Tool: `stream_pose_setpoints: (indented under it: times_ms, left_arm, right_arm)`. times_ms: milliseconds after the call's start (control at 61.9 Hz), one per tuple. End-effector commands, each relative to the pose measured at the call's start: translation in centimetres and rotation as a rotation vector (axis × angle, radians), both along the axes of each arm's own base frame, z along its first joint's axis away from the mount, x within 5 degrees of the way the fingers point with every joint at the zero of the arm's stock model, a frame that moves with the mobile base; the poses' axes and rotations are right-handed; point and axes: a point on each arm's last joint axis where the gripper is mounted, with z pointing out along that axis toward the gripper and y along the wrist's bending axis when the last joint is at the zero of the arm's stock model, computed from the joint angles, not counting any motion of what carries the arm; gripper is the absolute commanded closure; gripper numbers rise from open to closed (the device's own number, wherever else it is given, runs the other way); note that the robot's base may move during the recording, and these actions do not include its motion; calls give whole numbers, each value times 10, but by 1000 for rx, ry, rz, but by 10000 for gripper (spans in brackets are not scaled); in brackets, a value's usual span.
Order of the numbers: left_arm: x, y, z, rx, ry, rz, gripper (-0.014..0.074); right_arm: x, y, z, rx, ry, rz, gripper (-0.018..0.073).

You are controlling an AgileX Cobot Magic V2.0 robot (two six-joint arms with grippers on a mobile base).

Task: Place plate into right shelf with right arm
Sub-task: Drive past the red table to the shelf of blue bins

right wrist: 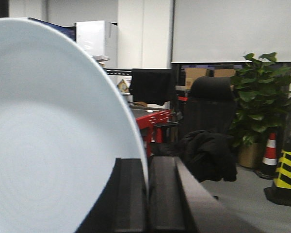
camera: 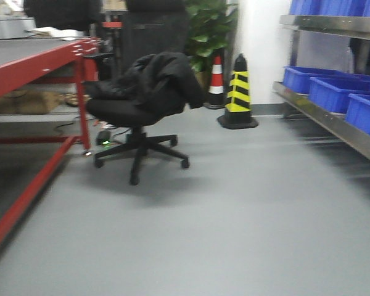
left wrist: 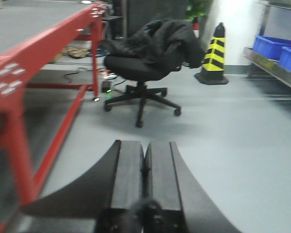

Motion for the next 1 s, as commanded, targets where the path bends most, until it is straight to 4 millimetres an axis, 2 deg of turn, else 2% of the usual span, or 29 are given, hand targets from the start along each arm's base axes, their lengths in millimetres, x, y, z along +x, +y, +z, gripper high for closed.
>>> stream_pose_setpoints:
  times_ms: [0, 986]
  left_arm:
    - [0, 0, 6, -15, -85, -6, 643]
    - [0, 0, 6, -15, -85, -6, 643]
  right_arm:
    - [-3, -4, 16, 57, -91, -26, 504]
    - [-3, -4, 16, 57, -91, -27, 504]
